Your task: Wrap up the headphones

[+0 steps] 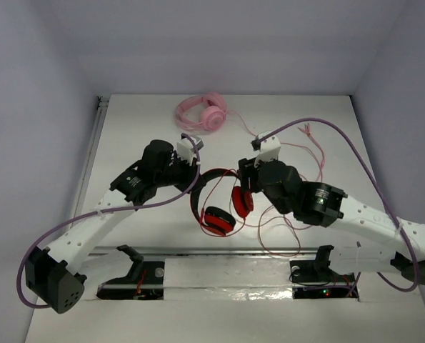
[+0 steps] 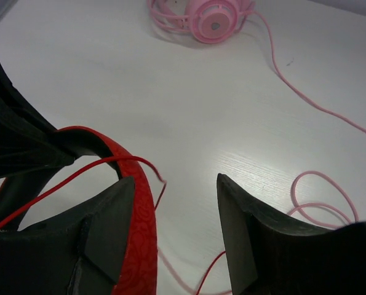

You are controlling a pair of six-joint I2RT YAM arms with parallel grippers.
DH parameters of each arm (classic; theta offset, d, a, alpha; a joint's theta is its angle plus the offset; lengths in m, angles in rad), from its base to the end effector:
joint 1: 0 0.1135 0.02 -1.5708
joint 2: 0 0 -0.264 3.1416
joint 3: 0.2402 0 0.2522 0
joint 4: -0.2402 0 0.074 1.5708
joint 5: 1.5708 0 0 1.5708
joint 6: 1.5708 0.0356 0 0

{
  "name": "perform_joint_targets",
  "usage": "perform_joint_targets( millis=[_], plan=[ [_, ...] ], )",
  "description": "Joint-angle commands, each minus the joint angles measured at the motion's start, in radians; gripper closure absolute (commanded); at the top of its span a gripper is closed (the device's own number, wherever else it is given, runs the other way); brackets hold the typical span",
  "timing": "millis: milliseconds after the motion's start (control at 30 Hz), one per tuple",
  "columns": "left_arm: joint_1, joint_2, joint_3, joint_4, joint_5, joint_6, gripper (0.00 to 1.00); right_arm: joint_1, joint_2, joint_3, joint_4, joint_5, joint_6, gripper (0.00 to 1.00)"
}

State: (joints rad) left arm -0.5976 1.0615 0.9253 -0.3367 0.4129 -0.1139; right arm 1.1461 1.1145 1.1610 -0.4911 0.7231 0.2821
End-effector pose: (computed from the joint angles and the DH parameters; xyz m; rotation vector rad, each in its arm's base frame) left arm 0.1879 -0.1452 0.3216 0.7623 1.9697 -0.8576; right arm 0.1189 0.2058 0.3785 -0.3743 1.8690 0.2367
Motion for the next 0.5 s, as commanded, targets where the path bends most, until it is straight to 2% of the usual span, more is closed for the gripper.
perform_joint_targets(
  millis=[0,100,200,233,300,333,467],
  plan=[
    [0.018,-0.049,0.017,0.093,0.089,-0.053,1.00,-0.049,-0.053,-0.018,0.054,-0.057,0.041,0.38],
    [0.018,-0.052,0.039,0.084,0.052,-0.076,1.00,-0.088,-0.090,-0.046,0.086,-0.082,0.081,0.39],
    [0.018,-0.060,0.082,0.044,-0.048,-0.089,1.00,-0.157,-0.177,-0.113,0.173,-0.093,0.124,0.51],
    [0.018,-0.061,0.098,0.025,-0.127,-0.090,1.00,-0.180,-0.202,-0.136,0.192,-0.108,0.135,0.67],
    [0.018,-0.060,0.145,-0.027,-0.210,-0.095,1.00,-0.239,-0.258,-0.181,0.244,-0.126,0.158,0.86],
    [0.018,-0.058,0.159,-0.042,-0.267,-0.095,1.00,-0.250,-0.272,-0.234,0.264,-0.160,0.163,1.00],
    [0.018,-0.060,0.213,-0.076,-0.286,-0.092,1.00,-0.260,-0.304,-0.400,0.469,-0.394,0.146,0.98]
  ],
)
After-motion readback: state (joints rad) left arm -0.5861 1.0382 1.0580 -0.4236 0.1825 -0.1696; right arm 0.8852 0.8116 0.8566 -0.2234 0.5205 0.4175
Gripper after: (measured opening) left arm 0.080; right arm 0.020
